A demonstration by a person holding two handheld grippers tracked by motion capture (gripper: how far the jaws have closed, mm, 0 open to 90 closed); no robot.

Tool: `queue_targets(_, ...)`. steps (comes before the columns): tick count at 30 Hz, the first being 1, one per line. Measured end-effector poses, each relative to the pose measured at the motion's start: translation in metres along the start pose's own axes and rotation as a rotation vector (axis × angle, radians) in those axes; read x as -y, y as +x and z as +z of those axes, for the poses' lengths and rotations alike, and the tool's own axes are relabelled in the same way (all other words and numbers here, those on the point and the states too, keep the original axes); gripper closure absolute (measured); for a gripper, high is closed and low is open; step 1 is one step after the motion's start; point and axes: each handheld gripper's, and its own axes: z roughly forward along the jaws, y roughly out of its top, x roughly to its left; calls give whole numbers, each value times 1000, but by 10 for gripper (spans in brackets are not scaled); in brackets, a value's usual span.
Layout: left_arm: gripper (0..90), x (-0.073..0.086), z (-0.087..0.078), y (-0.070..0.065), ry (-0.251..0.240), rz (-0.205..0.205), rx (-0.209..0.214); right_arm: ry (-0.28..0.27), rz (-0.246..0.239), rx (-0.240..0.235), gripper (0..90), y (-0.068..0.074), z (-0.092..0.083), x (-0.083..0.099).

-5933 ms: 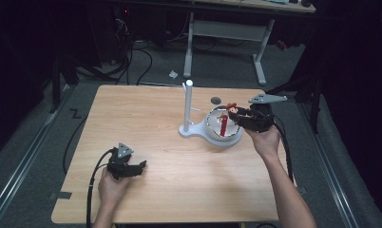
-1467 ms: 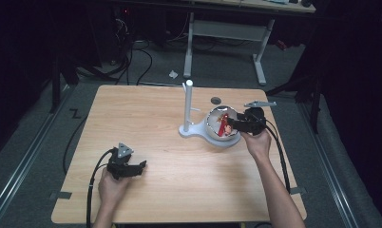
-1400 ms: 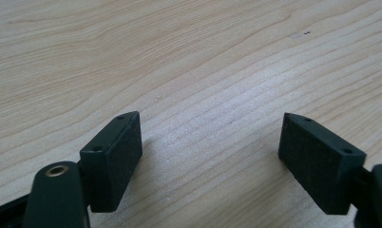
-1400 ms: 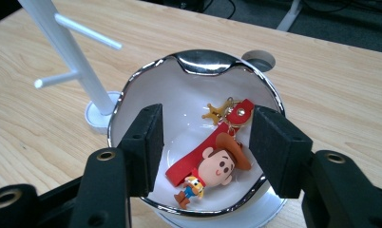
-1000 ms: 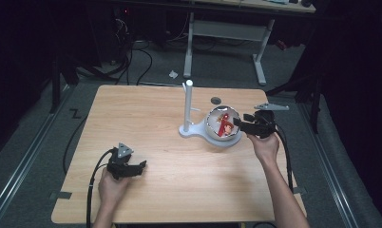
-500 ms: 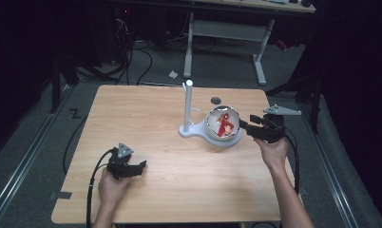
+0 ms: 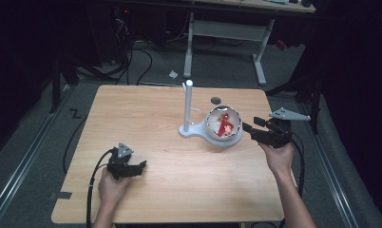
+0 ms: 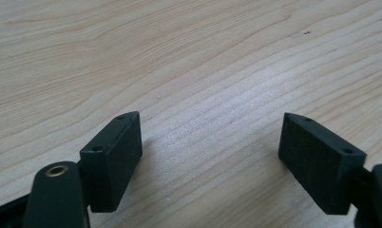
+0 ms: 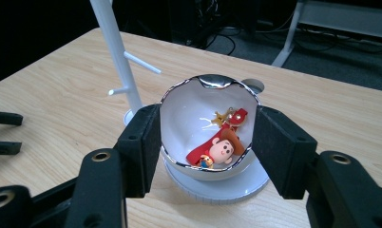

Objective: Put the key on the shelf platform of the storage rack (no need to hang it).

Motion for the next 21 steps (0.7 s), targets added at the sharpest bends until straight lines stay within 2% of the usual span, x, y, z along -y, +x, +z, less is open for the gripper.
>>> queue_targets(4,228,0,0,0,0,0,0,-10,-5,-1,440,1,-8,1)
queue_targets(7,228,0,0,0,1,0,0,-12,14,-7,440,0,-13,7)
queue_targets(11,228,0,0,0,0,1,0,-5,-7,9,440,1,-20,11)
queue_targets(21,228,0,0,0,0,1,0,-35,19,-1,440,0,-37,26)
